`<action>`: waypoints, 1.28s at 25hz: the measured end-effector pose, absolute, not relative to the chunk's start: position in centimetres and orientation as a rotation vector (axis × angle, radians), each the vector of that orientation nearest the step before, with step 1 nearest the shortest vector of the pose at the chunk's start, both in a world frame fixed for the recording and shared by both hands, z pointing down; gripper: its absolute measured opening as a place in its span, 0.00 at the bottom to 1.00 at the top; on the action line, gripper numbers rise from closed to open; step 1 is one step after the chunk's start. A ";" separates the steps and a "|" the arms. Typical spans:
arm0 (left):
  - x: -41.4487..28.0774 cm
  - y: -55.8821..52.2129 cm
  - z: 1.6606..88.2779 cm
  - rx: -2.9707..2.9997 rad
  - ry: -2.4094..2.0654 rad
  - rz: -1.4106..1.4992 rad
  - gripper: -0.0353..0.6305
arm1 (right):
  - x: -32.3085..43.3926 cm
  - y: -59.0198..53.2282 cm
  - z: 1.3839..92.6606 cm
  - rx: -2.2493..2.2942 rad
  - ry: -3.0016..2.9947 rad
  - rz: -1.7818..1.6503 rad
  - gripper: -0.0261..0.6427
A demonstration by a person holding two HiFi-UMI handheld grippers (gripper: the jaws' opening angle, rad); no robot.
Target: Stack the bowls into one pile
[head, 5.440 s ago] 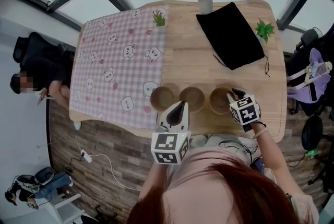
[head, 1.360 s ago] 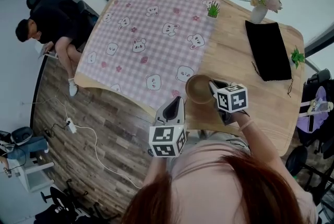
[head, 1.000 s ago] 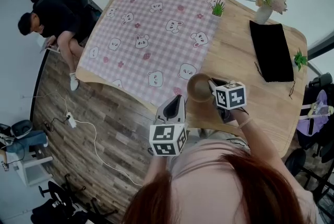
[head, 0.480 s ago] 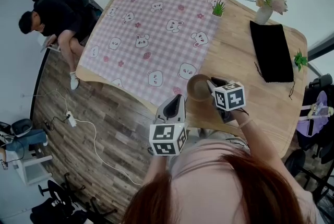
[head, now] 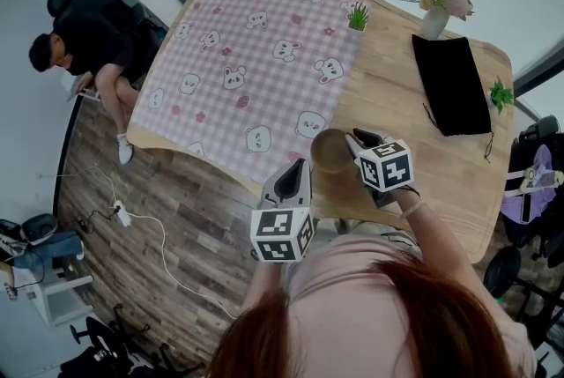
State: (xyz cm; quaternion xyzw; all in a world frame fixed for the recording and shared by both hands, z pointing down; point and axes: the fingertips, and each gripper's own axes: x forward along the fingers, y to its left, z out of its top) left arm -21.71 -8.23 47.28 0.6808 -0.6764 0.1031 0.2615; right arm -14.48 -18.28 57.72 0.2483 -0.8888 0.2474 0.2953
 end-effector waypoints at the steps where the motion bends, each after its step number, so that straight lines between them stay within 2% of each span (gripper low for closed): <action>1: -21.6 -8.3 47.2 1.851 -1.827 0.281 0.07 | -14.3 -18.3 57.6 0.666 -2.366 0.658 0.14; 32: -17.5 -12.7 46.6 2.034 -1.683 0.327 0.07 | -2.3 -19.0 59.6 0.966 -2.207 0.608 0.15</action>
